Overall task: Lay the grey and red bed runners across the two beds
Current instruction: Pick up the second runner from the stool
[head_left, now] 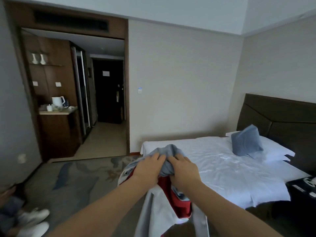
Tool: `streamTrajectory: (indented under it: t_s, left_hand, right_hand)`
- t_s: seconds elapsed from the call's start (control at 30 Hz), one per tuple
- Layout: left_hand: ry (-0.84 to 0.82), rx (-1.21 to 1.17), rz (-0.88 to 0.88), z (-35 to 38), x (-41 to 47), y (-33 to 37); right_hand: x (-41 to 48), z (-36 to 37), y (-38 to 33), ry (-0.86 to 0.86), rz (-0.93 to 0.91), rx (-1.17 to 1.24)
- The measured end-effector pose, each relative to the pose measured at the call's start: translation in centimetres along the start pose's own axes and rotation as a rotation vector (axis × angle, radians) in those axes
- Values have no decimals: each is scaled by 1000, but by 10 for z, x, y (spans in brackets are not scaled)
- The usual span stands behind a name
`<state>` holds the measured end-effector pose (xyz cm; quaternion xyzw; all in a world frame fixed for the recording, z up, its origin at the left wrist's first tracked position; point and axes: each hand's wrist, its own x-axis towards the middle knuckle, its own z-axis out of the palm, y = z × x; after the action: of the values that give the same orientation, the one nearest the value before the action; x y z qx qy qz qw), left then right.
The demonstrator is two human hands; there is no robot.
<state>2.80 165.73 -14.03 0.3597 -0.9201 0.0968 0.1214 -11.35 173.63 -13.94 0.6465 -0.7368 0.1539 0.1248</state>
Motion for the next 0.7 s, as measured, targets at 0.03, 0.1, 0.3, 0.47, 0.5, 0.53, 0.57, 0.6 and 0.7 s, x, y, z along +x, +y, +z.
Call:
streamTrajectory:
  t_s: [0.03, 0.1, 0.3, 0.47, 0.5, 0.53, 0.57, 0.6, 0.7]
  left_hand:
    - [-6, -9, -16, 4, 15, -12]
    - [2, -15, -52, 13, 46, -33]
    - [-17, -12, -145, 37, 121, -103]
    - [-10, 0, -203, 65, 177, -180]
    - [-12, -4, -205, 72, 188, -196]
    - [-13, -11, -205, 78, 201, -214]
    - [-12, -20, -205, 83, 214, -232]
    - [-12, -26, -204, 89, 227, -251]
    - [-38, -25, -213, 101, 266, -309]
  right_hand:
    - [21, 7, 3, -3, -25, 7]
    - [61, 21, 10, -3, -74, 10]
    - [179, 59, 9, -10, -166, 28]
    - [269, 102, -10, 6, -207, 31]
    - [288, 111, -14, 5, -213, 31]
    - [308, 120, -19, 4, -218, 28]
    - [328, 129, -24, 4, -219, 21]
    - [349, 137, -30, 2, -217, 12]
    - [413, 161, -50, -12, -216, -3]
